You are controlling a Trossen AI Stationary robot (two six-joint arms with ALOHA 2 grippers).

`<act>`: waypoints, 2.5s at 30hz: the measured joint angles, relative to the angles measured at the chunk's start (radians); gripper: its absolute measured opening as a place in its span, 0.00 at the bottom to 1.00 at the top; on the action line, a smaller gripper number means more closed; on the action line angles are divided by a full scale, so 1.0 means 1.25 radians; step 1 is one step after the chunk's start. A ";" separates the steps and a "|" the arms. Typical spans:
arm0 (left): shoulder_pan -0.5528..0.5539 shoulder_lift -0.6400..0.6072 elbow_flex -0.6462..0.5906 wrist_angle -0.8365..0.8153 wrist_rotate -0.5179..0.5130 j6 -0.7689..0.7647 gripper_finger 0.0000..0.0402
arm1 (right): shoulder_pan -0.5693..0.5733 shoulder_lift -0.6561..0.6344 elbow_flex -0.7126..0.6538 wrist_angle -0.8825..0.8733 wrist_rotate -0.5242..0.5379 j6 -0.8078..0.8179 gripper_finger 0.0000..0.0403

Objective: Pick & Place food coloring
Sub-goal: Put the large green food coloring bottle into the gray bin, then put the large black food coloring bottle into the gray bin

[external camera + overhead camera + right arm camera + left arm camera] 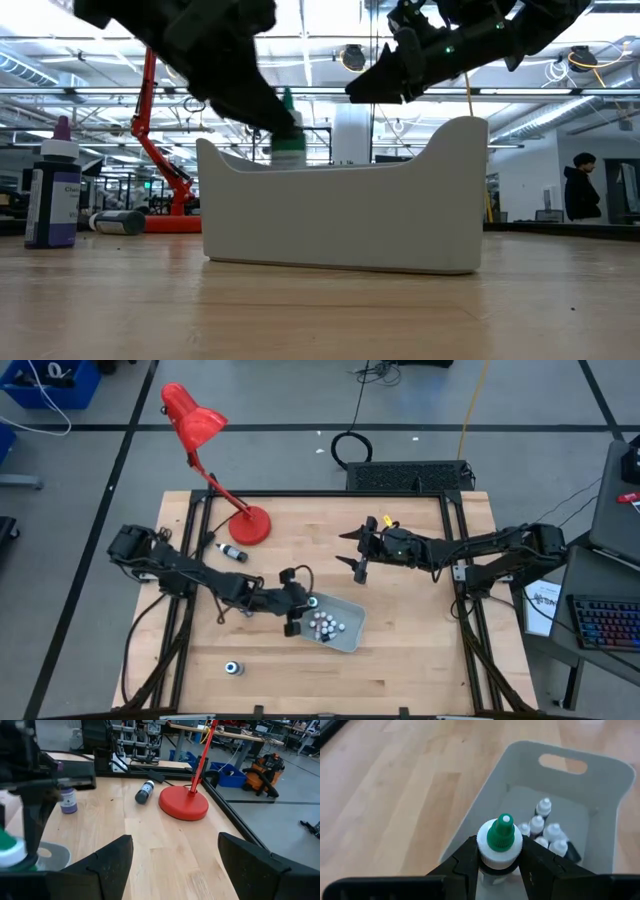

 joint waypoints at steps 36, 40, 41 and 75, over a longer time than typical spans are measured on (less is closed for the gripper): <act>0.018 -0.147 0.008 -0.124 0.054 -0.070 0.70 | 0.000 0.002 0.000 0.056 -0.005 -0.001 0.69; -0.011 -0.237 0.008 -0.284 -0.040 -0.101 0.68 | 0.000 0.003 0.000 0.066 -0.045 0.004 0.69; -0.017 -0.257 0.008 -0.350 -0.071 -0.125 0.67 | 0.000 0.003 0.000 0.062 -0.045 0.005 0.69; 0.650 -0.122 0.008 -0.923 0.184 -0.781 0.51 | 0.000 0.003 0.000 -0.023 -0.088 -0.004 0.69</act>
